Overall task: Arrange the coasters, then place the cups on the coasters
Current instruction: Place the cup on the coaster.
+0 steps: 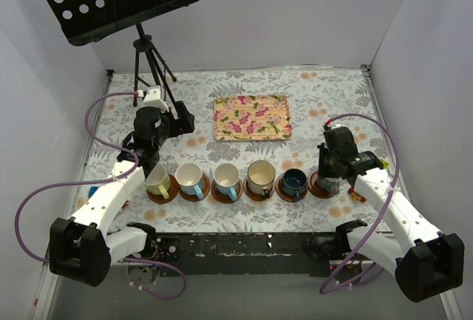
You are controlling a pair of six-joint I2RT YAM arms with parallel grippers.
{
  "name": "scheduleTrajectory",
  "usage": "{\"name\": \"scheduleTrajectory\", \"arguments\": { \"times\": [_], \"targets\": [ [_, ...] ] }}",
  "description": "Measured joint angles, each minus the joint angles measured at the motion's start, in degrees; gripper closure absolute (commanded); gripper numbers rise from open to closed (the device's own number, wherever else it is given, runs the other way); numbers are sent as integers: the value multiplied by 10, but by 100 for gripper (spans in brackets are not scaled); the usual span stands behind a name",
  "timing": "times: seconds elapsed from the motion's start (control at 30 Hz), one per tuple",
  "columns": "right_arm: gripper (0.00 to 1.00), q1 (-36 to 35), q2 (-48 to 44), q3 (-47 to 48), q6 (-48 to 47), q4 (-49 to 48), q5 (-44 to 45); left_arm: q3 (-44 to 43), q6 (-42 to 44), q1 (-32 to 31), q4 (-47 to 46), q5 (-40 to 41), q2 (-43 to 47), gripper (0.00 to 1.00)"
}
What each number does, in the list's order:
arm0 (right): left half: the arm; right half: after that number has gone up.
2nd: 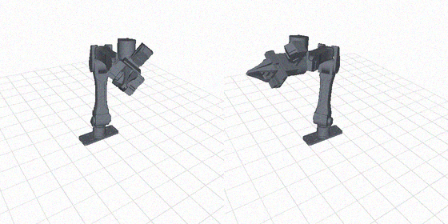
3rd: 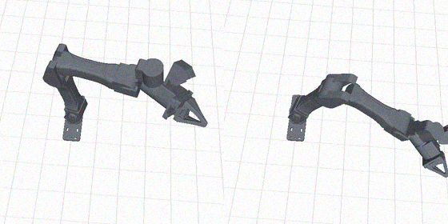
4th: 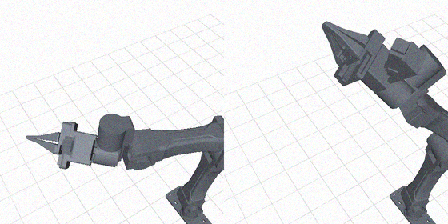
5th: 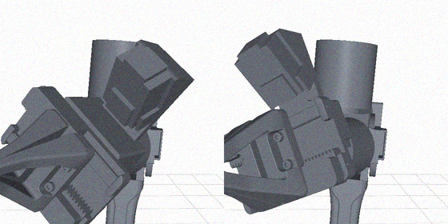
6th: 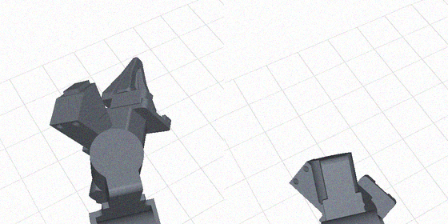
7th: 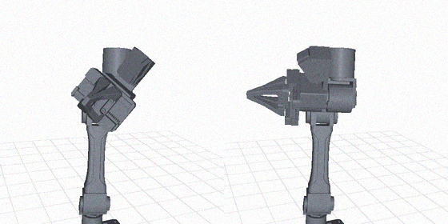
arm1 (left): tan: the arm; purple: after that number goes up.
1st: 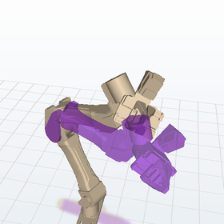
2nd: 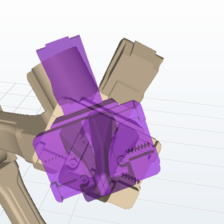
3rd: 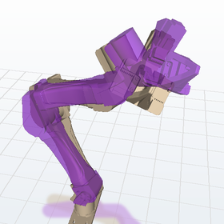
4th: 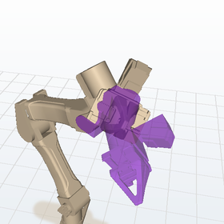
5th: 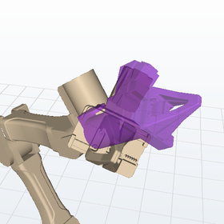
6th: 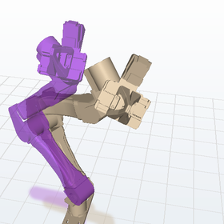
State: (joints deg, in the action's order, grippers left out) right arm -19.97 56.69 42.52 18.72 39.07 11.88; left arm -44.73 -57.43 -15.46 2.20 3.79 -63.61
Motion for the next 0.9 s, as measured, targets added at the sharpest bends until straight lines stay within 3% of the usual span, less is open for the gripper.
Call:
{"name": "scheduleTrajectory", "arguments": {
  "times": [0.9],
  "targets": [
    [99,-8,0,0,6,0,-1,0,0,0,0,-2,0,2]
  ]
}}
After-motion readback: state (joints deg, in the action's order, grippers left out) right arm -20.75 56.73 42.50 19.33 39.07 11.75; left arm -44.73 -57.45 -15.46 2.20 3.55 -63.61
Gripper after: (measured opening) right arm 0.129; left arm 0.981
